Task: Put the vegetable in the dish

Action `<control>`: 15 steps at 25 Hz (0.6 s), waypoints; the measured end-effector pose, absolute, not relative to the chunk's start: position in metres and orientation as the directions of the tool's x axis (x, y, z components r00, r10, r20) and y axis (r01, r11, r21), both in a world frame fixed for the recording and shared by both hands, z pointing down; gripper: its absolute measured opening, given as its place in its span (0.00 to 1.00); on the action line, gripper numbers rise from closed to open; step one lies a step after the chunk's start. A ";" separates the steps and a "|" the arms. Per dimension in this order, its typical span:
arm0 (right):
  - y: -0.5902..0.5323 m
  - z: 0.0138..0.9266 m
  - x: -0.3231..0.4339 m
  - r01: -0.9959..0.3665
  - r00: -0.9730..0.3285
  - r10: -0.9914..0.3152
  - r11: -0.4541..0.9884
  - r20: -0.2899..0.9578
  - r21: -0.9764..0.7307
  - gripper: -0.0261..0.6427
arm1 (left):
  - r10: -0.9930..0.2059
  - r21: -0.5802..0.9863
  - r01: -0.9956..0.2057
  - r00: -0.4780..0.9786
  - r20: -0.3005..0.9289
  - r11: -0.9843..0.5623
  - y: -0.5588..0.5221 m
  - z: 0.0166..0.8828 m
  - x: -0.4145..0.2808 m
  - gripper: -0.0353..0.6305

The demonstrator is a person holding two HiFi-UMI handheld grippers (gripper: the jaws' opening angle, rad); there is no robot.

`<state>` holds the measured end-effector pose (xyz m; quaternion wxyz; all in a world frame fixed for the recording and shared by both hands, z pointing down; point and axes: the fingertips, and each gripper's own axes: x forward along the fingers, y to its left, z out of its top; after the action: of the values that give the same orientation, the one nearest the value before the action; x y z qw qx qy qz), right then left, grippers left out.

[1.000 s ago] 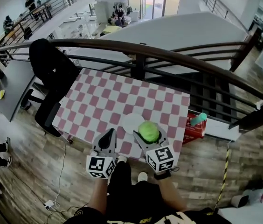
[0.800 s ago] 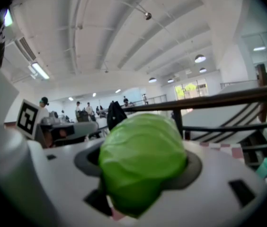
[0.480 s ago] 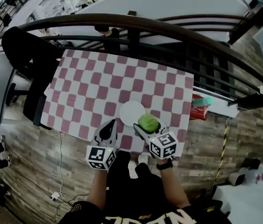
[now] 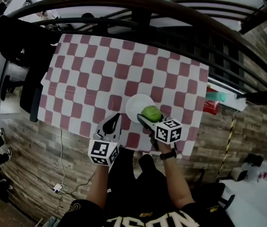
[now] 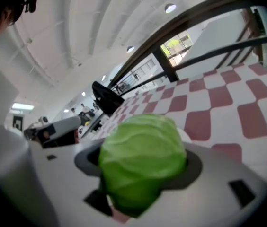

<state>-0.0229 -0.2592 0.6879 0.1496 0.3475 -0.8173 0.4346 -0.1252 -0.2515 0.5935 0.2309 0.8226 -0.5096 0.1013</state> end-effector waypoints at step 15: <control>-0.264 0.744 -0.083 -0.690 -0.717 -0.208 0.350 0.666 -0.633 0.51 | -0.749 0.293 -0.881 0.472 0.466 -0.373 -0.243 0.636 -0.140 0.09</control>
<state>-0.0829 -0.2644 0.7440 0.2446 0.2860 -0.7845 0.4929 -0.1403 -0.2430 0.6357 0.2568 0.8185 -0.4976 0.1285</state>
